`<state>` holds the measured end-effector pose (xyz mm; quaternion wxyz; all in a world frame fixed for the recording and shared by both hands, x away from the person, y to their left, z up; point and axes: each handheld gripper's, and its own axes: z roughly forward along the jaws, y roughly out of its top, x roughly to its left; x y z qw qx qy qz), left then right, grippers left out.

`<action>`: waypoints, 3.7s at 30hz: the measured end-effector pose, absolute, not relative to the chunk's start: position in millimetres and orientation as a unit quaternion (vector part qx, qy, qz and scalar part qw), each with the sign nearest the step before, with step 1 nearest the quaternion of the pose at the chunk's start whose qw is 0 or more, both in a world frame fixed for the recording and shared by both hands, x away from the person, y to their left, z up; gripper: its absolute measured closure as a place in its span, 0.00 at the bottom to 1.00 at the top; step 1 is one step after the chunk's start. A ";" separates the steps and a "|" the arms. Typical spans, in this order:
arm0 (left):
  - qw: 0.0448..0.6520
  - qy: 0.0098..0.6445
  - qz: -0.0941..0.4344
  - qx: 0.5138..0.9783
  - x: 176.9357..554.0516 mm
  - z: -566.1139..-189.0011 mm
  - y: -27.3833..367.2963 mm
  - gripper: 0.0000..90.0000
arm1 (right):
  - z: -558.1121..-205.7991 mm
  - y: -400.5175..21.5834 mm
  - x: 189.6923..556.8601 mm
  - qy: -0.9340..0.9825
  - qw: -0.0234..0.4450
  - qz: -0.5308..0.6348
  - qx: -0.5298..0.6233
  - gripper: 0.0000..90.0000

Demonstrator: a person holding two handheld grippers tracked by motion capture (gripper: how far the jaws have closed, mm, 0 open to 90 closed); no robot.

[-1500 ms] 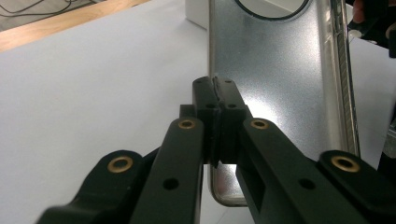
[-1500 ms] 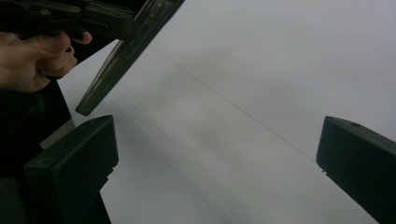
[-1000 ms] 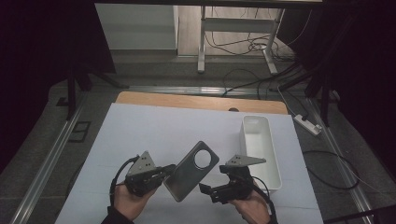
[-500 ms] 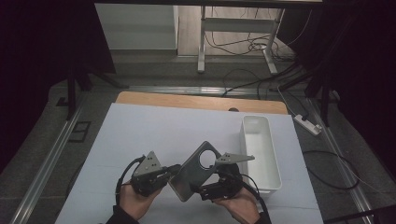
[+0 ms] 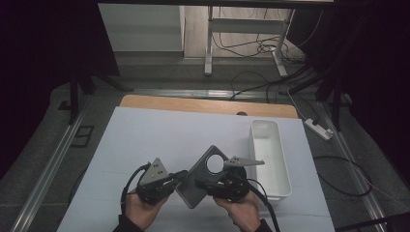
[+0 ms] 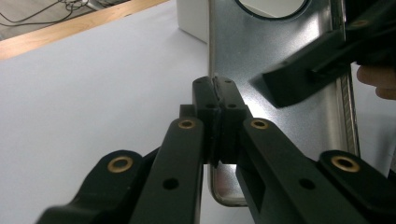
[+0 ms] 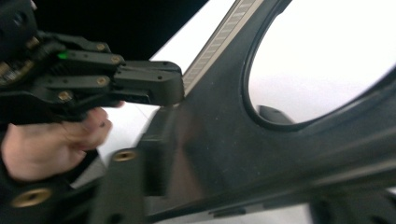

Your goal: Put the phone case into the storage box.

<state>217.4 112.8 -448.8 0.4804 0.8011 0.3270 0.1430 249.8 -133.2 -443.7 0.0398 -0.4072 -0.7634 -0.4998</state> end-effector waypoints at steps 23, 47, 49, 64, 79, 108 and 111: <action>0.508 0.332 0.040 0.793 230.9 -455.6 140.0 0.14 | -444.1 -138.2 243.6 -0.750 0.066 -0.517 -0.406 0.95; 0.530 0.252 -0.066 0.807 225.8 -474.0 129.9 0.00 | -433.0 -141.1 236.1 -0.804 0.068 -0.507 -0.303 0.95; 0.531 0.247 -0.070 0.808 225.4 -474.4 128.2 0.00 | -432.9 -140.6 235.7 -0.804 0.071 -0.508 -0.300 0.95; 0.519 0.195 -0.088 0.828 215.9 -472.7 109.5 0.20 | -430.0 -134.6 231.3 -0.812 0.105 -0.519 -0.245 0.95; 0.542 0.148 -0.176 0.808 220.9 -474.8 115.1 0.93 | -429.1 -134.9 230.9 -0.804 0.150 -0.535 -0.213 0.94; 0.478 0.255 -0.015 0.840 209.8 -465.7 119.2 0.95 | -410.5 -150.7 233.1 -0.821 -0.053 -0.490 -0.289 0.06; 0.471 0.263 -0.006 0.842 209.0 -465.9 118.3 0.95 | -408.1 -151.1 232.3 -0.821 -0.079 -0.481 -0.298 0.03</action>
